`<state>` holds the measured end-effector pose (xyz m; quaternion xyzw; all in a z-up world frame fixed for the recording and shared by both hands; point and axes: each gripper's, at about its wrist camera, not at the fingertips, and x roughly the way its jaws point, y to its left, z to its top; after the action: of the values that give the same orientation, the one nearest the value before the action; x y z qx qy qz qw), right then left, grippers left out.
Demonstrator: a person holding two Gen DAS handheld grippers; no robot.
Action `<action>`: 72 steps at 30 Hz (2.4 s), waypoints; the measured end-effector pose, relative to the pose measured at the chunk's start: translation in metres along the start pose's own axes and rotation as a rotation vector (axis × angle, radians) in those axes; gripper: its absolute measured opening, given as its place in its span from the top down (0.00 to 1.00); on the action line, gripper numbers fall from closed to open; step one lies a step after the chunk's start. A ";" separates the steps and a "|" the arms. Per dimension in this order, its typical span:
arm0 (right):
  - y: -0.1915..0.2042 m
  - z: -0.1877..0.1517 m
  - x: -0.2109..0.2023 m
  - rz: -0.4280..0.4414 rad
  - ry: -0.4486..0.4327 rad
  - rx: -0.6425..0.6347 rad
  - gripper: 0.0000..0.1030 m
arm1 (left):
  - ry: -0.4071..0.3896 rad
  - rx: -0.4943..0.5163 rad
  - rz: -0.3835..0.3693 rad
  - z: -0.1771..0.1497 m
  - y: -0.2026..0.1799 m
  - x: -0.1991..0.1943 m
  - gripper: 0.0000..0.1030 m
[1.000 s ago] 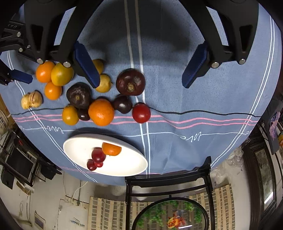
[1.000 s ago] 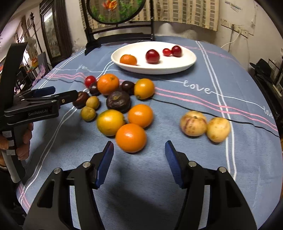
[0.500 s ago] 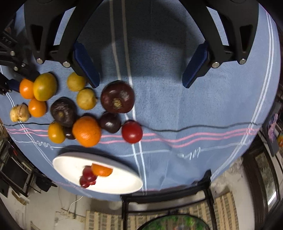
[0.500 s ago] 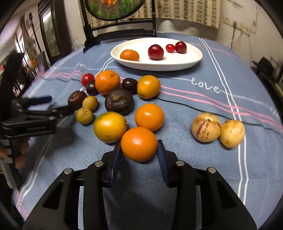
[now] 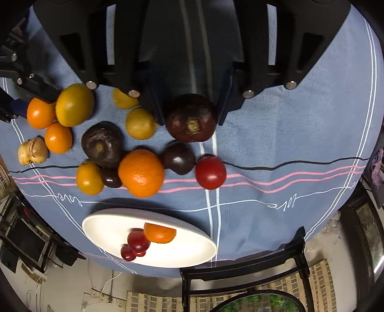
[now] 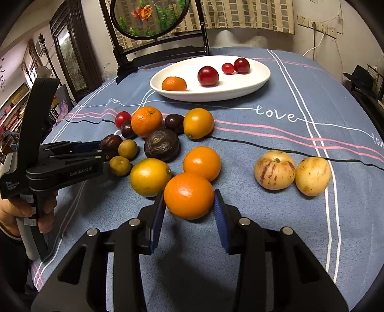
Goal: Organize fruits
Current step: 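Grasp a dark plum with the left tool while the right tool grasps a mandarin, then place both fruits on the white plate and open both tools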
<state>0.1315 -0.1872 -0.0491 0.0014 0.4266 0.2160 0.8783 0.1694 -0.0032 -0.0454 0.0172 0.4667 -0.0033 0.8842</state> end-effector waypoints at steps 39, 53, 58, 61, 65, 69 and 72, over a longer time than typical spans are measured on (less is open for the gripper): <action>-0.010 0.122 0.056 -0.144 -0.195 -0.013 0.61 | -0.139 -0.121 -0.053 0.135 0.003 0.035 0.58; -0.024 0.097 0.010 -0.065 -0.215 0.078 0.40 | -0.253 -0.125 -0.113 0.094 0.003 -0.014 0.02; -0.024 0.073 -0.010 -0.023 -0.159 0.061 0.40 | -0.233 -0.122 -0.163 0.054 -0.001 -0.028 0.02; -0.017 0.053 -0.019 -0.037 -0.135 0.013 0.40 | -0.175 -0.121 -0.150 0.040 -0.002 -0.028 0.02; -0.008 0.030 -0.025 -0.053 -0.112 -0.037 0.40 | -0.184 -0.078 -0.131 0.023 -0.006 -0.035 0.02; -0.005 0.015 -0.021 -0.043 -0.109 -0.065 0.40 | -0.214 -0.054 -0.169 0.007 -0.009 -0.042 0.02; -0.010 0.012 -0.013 -0.038 -0.088 -0.054 0.40 | -0.199 -0.052 -0.132 0.003 -0.008 -0.034 0.02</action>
<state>0.1371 -0.1988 -0.0334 -0.0210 0.3817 0.2103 0.8998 0.1526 -0.0121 -0.0162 -0.0367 0.3765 -0.0510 0.9243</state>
